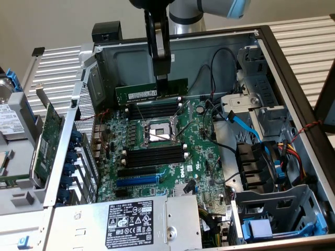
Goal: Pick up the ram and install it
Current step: 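Pick up the ram and move it above insertion slot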
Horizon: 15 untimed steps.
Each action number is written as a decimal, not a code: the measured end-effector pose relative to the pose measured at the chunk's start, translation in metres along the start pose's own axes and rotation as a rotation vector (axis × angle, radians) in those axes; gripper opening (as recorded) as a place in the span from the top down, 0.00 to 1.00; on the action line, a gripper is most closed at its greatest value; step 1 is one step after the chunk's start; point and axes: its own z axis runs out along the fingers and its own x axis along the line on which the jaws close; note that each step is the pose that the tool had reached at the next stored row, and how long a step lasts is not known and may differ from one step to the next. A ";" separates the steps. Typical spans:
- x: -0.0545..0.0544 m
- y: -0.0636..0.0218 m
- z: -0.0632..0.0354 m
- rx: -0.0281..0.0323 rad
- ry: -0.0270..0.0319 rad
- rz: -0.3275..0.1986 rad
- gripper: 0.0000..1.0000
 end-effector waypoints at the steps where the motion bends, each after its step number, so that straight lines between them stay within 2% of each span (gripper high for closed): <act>1: 0.000 0.0000 0.0005 0.0001 -0.0009 0.000 0.87; 6: -0.002 -0.0001 0.0018 0.0005 -0.0068 0.000 0.87; 11: -0.011 -0.0004 0.0022 0.0004 -0.0068 0.000 0.87; 15: -0.014 -0.0005 0.0024 0.0003 -0.0068 0.000 0.87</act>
